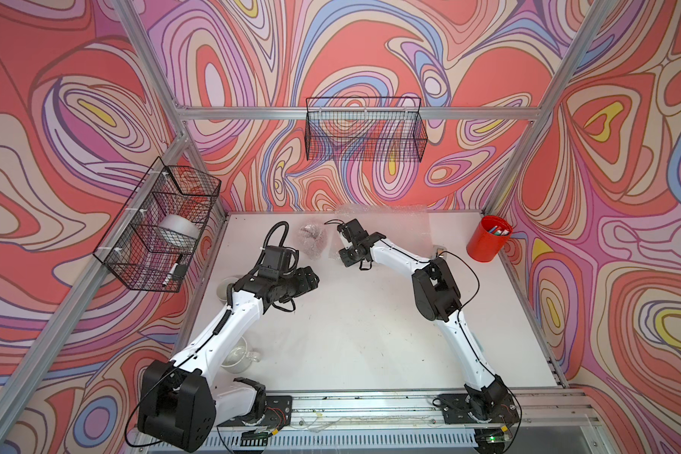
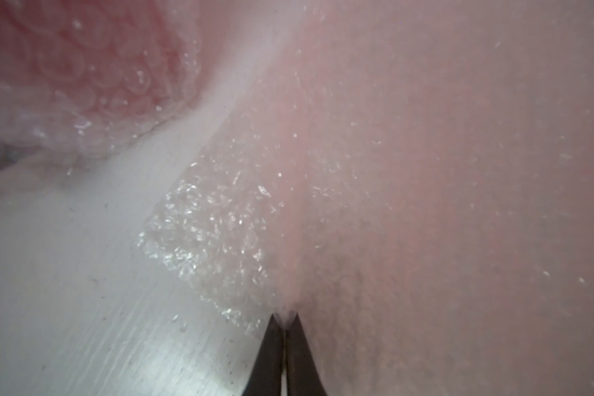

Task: Wrap mugs in bubble wrap
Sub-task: Pick up the bubble wrap from the bubble wrap.

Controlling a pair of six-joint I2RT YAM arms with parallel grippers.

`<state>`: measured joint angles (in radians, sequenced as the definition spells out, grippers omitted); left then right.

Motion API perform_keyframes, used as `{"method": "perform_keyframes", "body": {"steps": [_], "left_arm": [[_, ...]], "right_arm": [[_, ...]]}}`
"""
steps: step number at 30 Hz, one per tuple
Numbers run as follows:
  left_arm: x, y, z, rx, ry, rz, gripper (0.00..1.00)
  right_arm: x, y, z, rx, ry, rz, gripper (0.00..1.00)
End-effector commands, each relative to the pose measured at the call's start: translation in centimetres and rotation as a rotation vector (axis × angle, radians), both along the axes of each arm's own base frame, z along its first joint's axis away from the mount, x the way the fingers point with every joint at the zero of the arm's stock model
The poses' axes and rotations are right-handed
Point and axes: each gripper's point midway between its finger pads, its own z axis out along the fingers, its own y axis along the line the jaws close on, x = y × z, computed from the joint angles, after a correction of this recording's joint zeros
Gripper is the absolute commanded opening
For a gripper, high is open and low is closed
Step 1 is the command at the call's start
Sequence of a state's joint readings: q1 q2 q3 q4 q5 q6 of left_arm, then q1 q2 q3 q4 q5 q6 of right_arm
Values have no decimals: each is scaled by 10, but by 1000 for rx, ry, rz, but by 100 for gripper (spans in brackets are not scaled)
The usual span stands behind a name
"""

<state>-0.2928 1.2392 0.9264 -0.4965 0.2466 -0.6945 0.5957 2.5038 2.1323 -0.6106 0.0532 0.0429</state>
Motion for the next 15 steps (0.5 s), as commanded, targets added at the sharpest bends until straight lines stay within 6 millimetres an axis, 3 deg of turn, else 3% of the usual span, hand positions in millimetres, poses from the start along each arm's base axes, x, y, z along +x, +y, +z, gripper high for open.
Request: {"method": "perform_keyframes", "body": {"steps": [1, 9, 13, 15], "left_arm": [[-4, 4, -5, -5, 18, 22, 80], [-9, 6, -7, -16, 23, 43, 80], [-14, 12, -7, -15, 34, 79, 80], [-20, 23, -7, 3, 47, 131, 81]], "right_arm": [[6, 4, 58, 66, -74, 0, 0], [-12, -6, 108, 120, -119, -10, 0], [-47, -9, 122, 126, -100, -5, 0], [-76, -6, 124, 117, -68, 11, 0]]}}
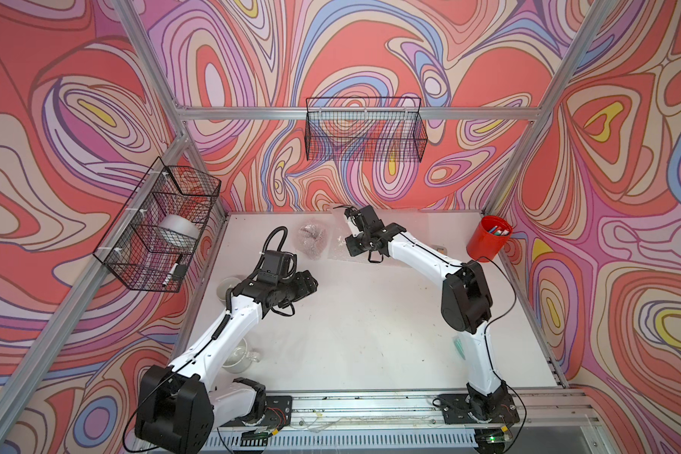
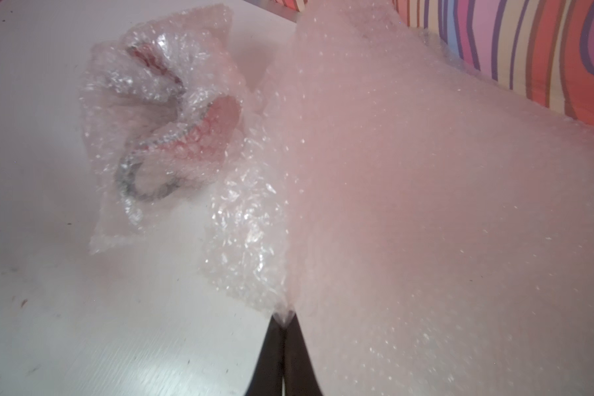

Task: Wrap mugs in bubble wrap
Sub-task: Pick up the bubble wrap from the bubble wrap, then place the bubble wrap at the center of the board.

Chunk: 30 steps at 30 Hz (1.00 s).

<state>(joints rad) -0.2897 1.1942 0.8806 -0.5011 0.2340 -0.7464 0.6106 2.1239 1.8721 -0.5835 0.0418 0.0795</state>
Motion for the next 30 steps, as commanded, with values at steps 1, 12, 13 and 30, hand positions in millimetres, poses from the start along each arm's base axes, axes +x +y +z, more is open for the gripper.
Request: {"method": "perform_keyframes", "body": {"steps": [1, 12, 13, 30], "left_arm": [[-12, 23, -1, 28, 32, 106, 81], [-31, 62, 22, 109, -10, 180, 80], [-30, 60, 22, 106, -13, 168, 80], [7, -53, -28, -3, 14, -118, 58]], "right_arm": [[-49, 12, 5, 4, 50, 26, 0], [-258, 95, -5, 341, 461, 270, 0], [-263, 99, 1, 392, 464, 292, 11], [-133, -85, -36, 134, 254, -177, 34]]}}
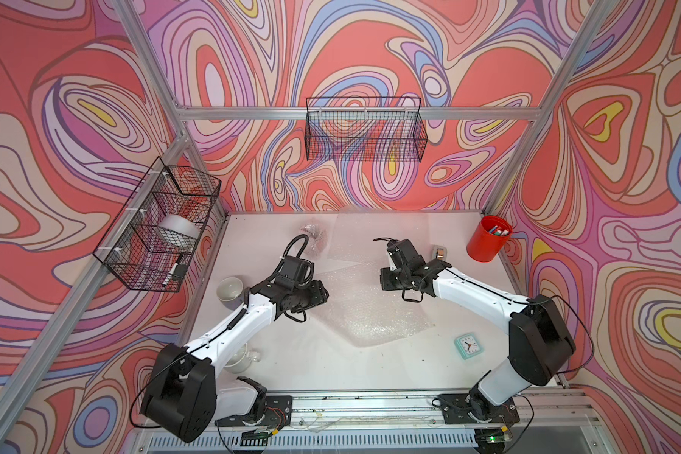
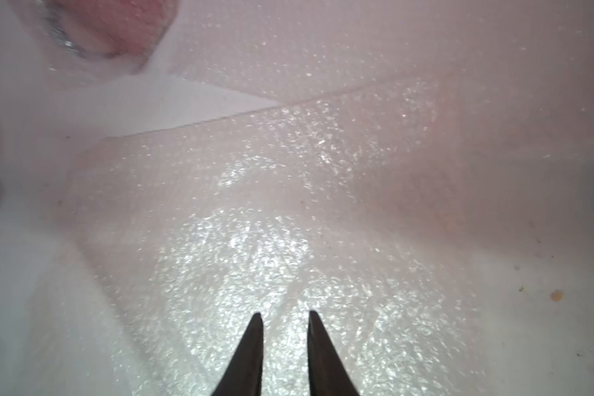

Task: Wrap mugs in bubble wrap
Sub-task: Place the bubble wrap at the center of the board, then adjust the bubble wrap at the center of the board.

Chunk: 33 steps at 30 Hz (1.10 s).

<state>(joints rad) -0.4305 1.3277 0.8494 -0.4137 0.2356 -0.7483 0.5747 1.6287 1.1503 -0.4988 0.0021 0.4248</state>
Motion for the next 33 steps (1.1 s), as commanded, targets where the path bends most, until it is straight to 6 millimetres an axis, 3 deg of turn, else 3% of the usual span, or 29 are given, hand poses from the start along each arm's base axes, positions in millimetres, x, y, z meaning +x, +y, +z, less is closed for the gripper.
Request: {"method": "perform_keyframes", "body": {"steps": [1, 3, 8, 15, 22, 33], "left_arm": [[17, -5, 14, -28, -66, 34, 58], [18, 1, 15, -7, -80, 56, 58], [15, 4, -9, 46, -8, 50, 59], [9, 12, -46, 109, 75, 70, 57], [7, 10, -69, 102, 121, 78, 57], [4, 2, -85, 81, 162, 65, 56]], "right_arm": [[-11, 20, 7, 61, -3, 135, 38], [-10, 13, 2, 37, 2, 100, 38], [2, -40, -47, -168, 96, -89, 19], [-1, -62, -68, -256, 134, -150, 11], [-36, -80, -96, -265, 236, -218, 8], [-108, -107, -96, -177, 341, -359, 11]]}}
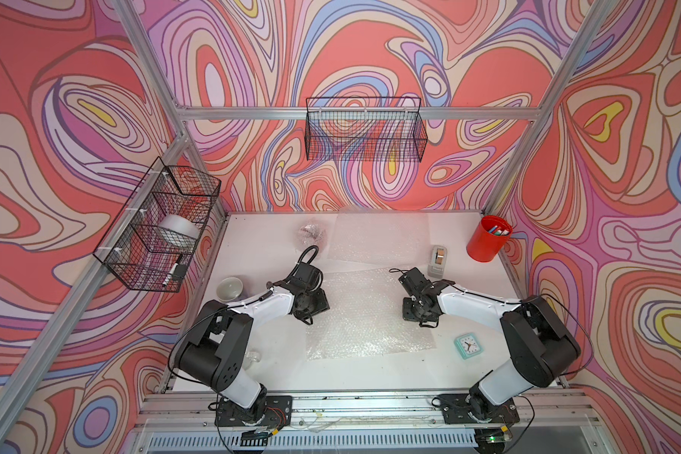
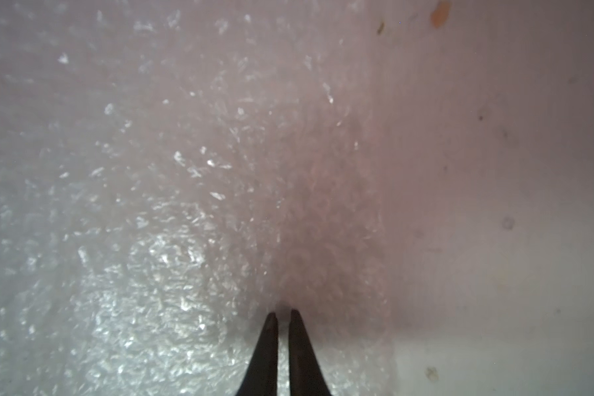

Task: Wrap mugs in bubble wrap
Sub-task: Adjust the bubble wrap at the center of the board, then pick up the mug from the center of the board.

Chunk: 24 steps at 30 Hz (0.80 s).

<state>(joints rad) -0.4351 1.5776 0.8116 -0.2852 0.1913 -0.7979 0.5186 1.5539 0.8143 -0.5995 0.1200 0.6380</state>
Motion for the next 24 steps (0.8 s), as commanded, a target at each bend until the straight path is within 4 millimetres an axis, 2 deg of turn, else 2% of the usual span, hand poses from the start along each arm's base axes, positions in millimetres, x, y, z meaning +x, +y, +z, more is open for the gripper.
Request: {"method": "perform_keyframes", "body": {"steps": [1, 3, 5, 8, 10, 13, 16, 20, 24], "left_arm": [[-4, -1, -6, -2, 18, 6, 56], [-5, -1, -3, -3, 13, 6, 56], [-3, -1, 9, -7, -6, 4, 58], [5, 2, 52, -3, -96, 5, 67], [10, 12, 96, 19, -199, 12, 76], [9, 36, 150, 38, -315, 50, 82], [-1, 76, 185, 17, -358, 142, 83], [-21, 134, 216, 22, -395, 285, 84], [-35, 169, 248, 49, -420, 369, 84]], "right_arm": [[-26, -8, 2, 30, 42, -73, 11], [-27, -9, 12, 46, 16, -76, 11], [-15, -1, 31, 88, -60, -44, 15], [12, 25, 75, 162, -236, 53, 29], [27, 63, 108, 226, -368, 187, 39], [29, 130, 134, 295, -472, 407, 46], [17, 200, 135, 397, -494, 601, 55], [-2, 283, 121, 499, -493, 793, 59], [-19, 357, 99, 559, -481, 929, 66]]}}
